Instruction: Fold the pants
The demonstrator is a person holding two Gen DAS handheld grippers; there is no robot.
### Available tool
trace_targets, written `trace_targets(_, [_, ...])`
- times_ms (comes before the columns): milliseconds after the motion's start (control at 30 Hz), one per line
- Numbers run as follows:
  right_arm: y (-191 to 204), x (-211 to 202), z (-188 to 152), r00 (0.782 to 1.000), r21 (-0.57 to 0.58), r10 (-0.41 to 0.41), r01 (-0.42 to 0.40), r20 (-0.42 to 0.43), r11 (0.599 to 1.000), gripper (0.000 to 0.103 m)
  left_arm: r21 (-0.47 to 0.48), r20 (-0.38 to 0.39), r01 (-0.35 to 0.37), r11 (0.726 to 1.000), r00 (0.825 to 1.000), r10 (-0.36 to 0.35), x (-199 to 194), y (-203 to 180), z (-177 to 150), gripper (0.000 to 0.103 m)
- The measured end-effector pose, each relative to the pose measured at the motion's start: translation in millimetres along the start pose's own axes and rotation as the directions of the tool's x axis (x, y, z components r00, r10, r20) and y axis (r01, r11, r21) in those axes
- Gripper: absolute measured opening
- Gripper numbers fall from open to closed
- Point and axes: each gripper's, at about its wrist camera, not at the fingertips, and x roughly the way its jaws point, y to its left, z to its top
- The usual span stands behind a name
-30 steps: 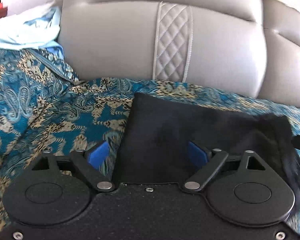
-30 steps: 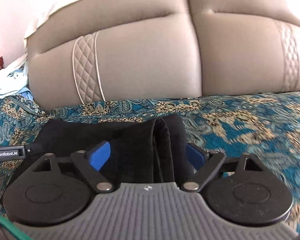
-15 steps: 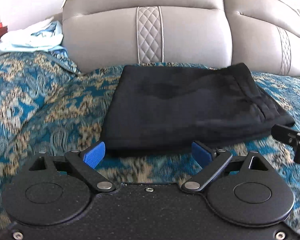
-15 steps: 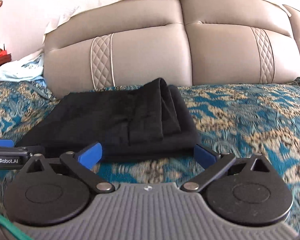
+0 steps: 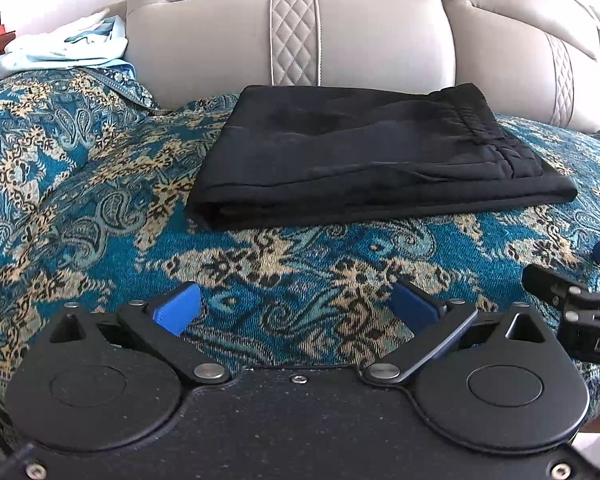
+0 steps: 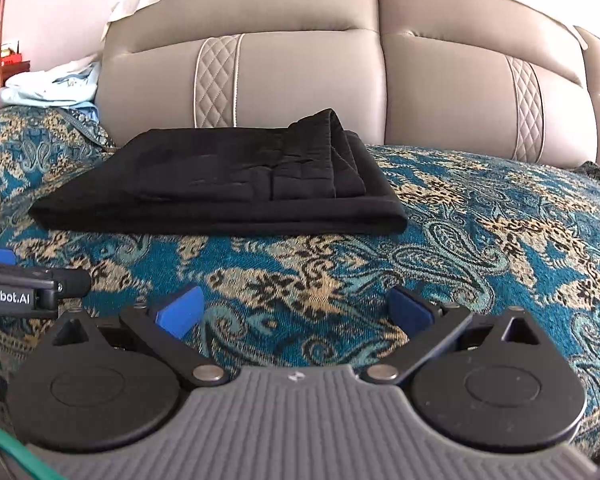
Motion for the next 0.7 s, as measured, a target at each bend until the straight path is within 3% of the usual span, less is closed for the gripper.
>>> trace_targets(167, [8,-3,-6,1.0,-0.045,0.001,-0.001,-0.001,0.999,0.103,0.008,0.009,0.003,1.0,1.0,-0.003,-1,0,-3,0.103])
trace_targets(700, [16,13,-4,0.999,-0.036,-0.041,0.042,0.019,0.998,0.103,0.023,0.039,0.022,0.999,0.999,-0.023,7,2,0,0.103])
